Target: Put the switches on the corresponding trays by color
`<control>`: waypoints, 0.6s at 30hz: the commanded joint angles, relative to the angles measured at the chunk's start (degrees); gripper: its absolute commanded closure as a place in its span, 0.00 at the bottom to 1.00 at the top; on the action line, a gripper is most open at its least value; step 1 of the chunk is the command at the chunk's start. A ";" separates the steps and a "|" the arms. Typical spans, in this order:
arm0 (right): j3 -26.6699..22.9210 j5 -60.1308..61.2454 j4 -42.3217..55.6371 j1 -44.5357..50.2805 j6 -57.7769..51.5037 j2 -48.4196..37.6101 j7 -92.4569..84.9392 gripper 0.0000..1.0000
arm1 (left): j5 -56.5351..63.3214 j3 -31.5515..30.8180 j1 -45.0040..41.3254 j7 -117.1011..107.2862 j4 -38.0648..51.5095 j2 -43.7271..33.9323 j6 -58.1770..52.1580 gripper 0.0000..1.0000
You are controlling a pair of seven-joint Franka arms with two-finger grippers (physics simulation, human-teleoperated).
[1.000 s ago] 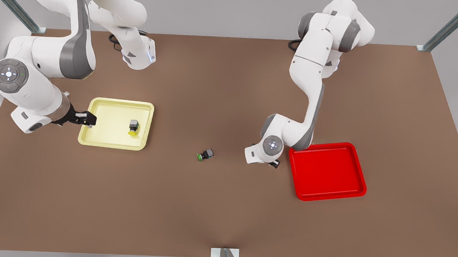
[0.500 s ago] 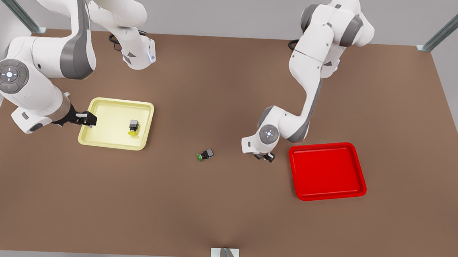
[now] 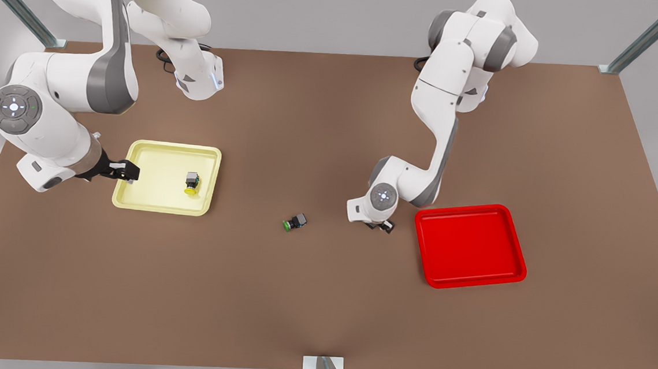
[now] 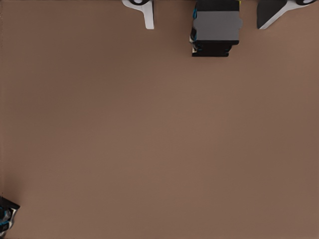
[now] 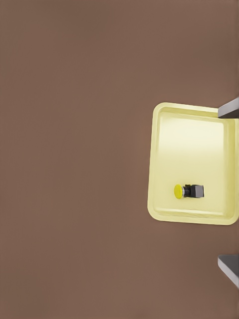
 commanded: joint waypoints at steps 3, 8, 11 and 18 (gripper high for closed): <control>0.00 0.00 0.00 0.00 0.00 0.00 0.00 0.00 | -0.15 0.01 0.08 0.00 0.00 0.26 0.00 0.01; 0.00 0.00 0.00 -0.09 0.00 0.00 0.00 0.00 | -0.32 -0.08 0.00 -0.44 0.00 0.35 0.79 0.01; 0.00 0.00 0.00 -0.09 -0.09 0.00 0.00 0.00 | -0.32 -0.87 0.00 -0.71 0.00 0.43 1.32 0.01; 0.00 0.00 0.00 -0.09 -0.09 0.00 0.00 0.00 | -0.06 -1.31 0.26 -0.53 0.09 0.43 1.94 0.42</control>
